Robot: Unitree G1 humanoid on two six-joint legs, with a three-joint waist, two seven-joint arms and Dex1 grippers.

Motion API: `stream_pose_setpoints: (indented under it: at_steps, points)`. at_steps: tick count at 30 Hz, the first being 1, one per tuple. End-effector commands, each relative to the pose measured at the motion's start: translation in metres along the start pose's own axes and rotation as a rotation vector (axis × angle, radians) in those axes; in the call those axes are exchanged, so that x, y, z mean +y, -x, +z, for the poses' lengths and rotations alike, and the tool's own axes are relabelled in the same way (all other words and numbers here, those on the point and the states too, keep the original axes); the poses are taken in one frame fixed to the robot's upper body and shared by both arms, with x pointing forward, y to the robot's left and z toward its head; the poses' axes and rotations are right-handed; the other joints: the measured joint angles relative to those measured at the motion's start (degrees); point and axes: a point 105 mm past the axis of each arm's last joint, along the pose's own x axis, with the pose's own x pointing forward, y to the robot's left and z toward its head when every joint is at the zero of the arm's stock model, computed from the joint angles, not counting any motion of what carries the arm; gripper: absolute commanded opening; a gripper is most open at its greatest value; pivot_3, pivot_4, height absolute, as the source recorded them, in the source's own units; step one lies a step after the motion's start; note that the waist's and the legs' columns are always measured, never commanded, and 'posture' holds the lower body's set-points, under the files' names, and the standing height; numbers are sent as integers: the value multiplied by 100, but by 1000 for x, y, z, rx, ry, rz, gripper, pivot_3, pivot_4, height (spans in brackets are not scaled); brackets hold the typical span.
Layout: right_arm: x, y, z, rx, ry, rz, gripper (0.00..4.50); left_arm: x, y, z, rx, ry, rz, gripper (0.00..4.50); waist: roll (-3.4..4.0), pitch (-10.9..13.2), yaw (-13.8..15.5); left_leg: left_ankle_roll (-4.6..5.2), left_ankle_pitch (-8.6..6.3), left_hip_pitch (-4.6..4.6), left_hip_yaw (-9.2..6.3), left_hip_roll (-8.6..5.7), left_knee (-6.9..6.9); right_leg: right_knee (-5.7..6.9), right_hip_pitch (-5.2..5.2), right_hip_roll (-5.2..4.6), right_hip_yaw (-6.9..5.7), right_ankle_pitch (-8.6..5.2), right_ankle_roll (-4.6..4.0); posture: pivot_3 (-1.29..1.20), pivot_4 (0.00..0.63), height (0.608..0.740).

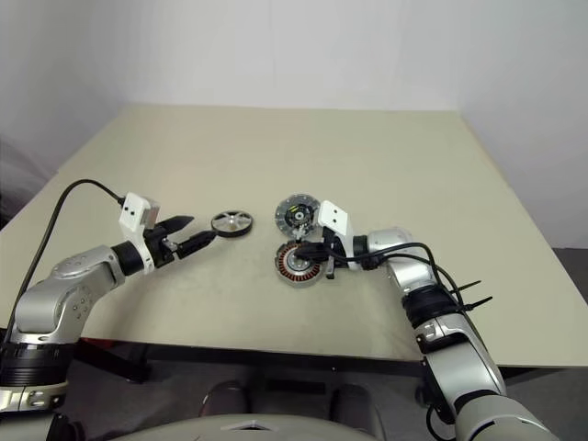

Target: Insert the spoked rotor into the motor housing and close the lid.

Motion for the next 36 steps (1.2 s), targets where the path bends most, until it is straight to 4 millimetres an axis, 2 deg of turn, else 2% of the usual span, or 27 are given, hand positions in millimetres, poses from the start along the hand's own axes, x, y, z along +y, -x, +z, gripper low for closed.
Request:
stream_pose_setpoints:
  at_steps: [1,6,14,20,24,30,36]
  points:
    - [-10,11,31,-77,61,-31,48,0,5,14,-52,-34,12,4500,0,0,2,0,0,0,0,0,0,-1,-1,0,0,0,0,0,0,740]
    - [-12,22,37,-74,75,-50,48,1,5,13,-72,-2,32,4500,0,0,2,-3,2,-2,0,0,0,-5,-4,0,-1,0,0,0,0,740]
    - [-26,44,27,-18,76,-138,48,6,10,10,-95,92,69,4500,0,1,2,0,0,-1,0,-1,0,-3,-4,0,0,0,0,0,0,740]
    - [-31,46,27,-14,75,-160,48,13,9,5,-112,204,116,4500,0,1,1,0,0,-2,1,0,0,-3,-4,1,0,0,0,0,0,740]
    - [-29,47,24,-8,61,-148,48,12,9,3,-105,214,121,4500,0,1,1,3,-1,-2,0,0,0,-3,-4,1,0,0,0,0,0,740]
    - [-5,36,18,-9,41,-46,48,14,11,1,-95,207,135,4500,0,1,6,5,-3,-2,0,0,0,-6,-4,1,-1,0,0,0,0,740]
    - [3,14,12,-10,13,-19,48,15,10,3,-88,182,130,4500,0,1,-9,5,-3,-3,1,1,0,-1,-4,3,2,0,0,0,0,740]
